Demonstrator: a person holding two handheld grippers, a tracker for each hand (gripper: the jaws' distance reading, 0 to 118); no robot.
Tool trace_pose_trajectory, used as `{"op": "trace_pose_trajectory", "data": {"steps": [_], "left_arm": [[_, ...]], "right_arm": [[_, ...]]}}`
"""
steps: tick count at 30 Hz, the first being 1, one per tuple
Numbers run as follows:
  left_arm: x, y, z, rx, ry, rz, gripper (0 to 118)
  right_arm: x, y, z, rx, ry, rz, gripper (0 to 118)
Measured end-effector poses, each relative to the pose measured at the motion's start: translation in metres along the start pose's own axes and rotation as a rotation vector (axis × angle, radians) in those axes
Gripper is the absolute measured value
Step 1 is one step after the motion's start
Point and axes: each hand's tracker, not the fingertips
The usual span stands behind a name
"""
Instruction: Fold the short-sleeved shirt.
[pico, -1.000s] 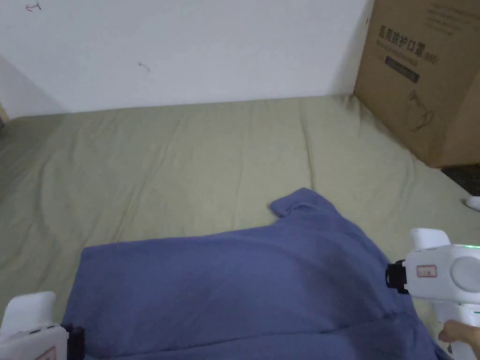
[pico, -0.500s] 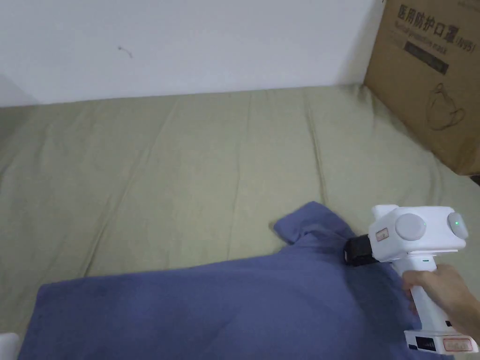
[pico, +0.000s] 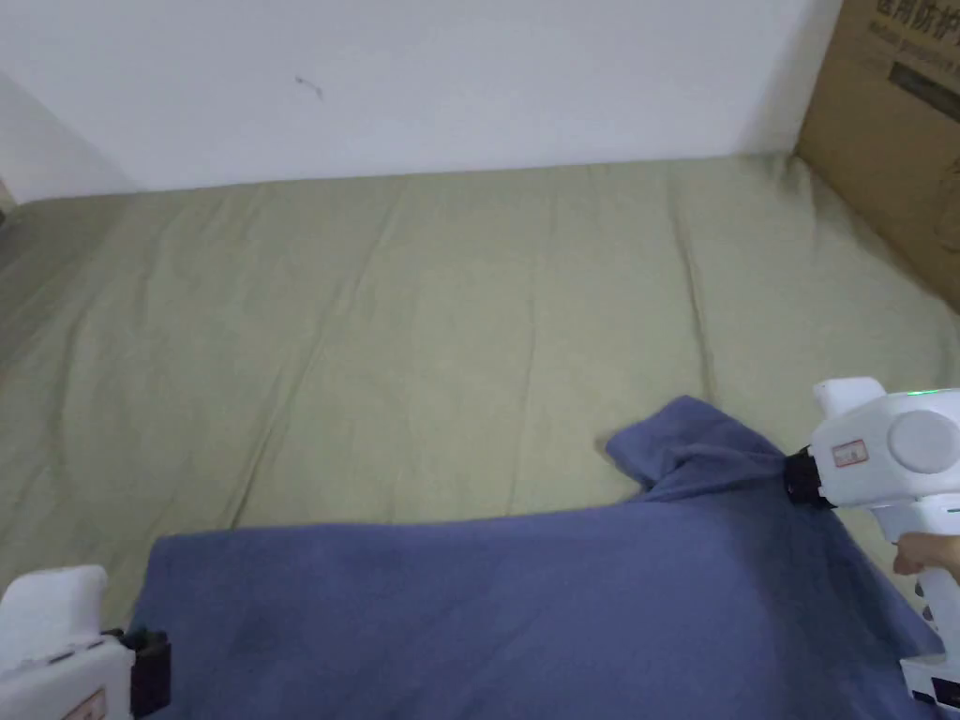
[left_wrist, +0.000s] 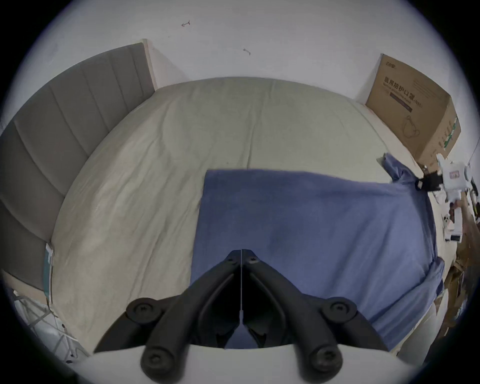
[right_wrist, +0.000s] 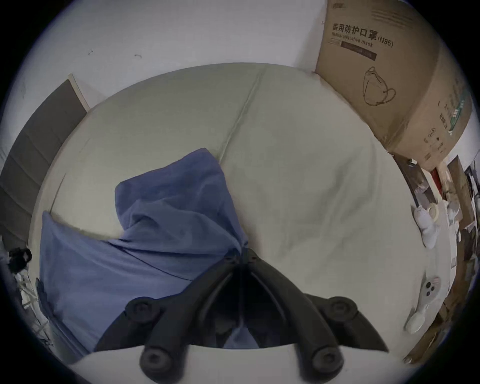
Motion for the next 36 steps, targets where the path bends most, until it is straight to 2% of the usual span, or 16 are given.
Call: {"op": "trace_pose_trajectory", "data": {"steps": [3,4,5,8,10,12,13,14,15,17,20,27,32,36], "left_arm": [[-0.006,0.034,-0.027,0.019,-0.038,0.035,68],[-0.009,0.047,-0.042,0.011,-0.054,0.046,84],[-0.012,0.058,-0.055,0.006,-0.051,0.064,89],[-0.018,0.080,-0.095,-0.020,0.037,0.093,90],[-0.021,0.081,-0.119,-0.079,0.063,0.091,84],[-0.023,0.073,-0.139,-0.173,0.030,0.103,60],[-0.022,0.069,-0.140,-0.132,0.044,0.086,58],[-0.021,0.073,-0.132,-0.118,0.043,0.077,47],[-0.021,0.078,-0.121,-0.103,0.048,0.107,0],[-0.024,0.083,-0.113,-0.105,-0.002,0.143,0],[-0.018,0.086,-0.095,-0.104,0.017,0.073,0],[-0.016,0.080,-0.004,0.014,-0.027,0.024,0],[-0.020,0.037,0.067,0.055,-0.035,-0.044,0],[-0.030,-0.023,0.092,0.030,-0.049,-0.054,0]], "right_arm": [[0.001,-0.001,0.000,0.001,0.006,-0.008,0],[0.002,-0.001,-0.001,0.001,0.010,-0.018,0],[0.003,-0.002,-0.001,-0.001,0.013,-0.026,0],[0.006,-0.003,-0.003,-0.002,0.020,-0.051,0],[0.005,-0.003,-0.004,-0.007,0.023,-0.059,0],[0.004,-0.004,-0.004,-0.011,0.024,-0.061,0],[0.003,-0.004,-0.004,-0.012,0.026,-0.061,0],[0.002,-0.004,-0.004,-0.015,0.025,-0.061,0],[0.001,-0.003,-0.001,-0.018,0.025,-0.057,0],[0.003,0.000,0.005,-0.007,0.039,-0.062,0],[0.006,0.001,0.025,0.020,0.048,-0.082,0],[0.012,-0.017,0.097,0.092,0.062,-0.094,0],[0.016,-0.076,0.158,0.132,0.069,-0.120,0],[0.015,-0.145,0.185,0.116,0.054,-0.105,0]]}}
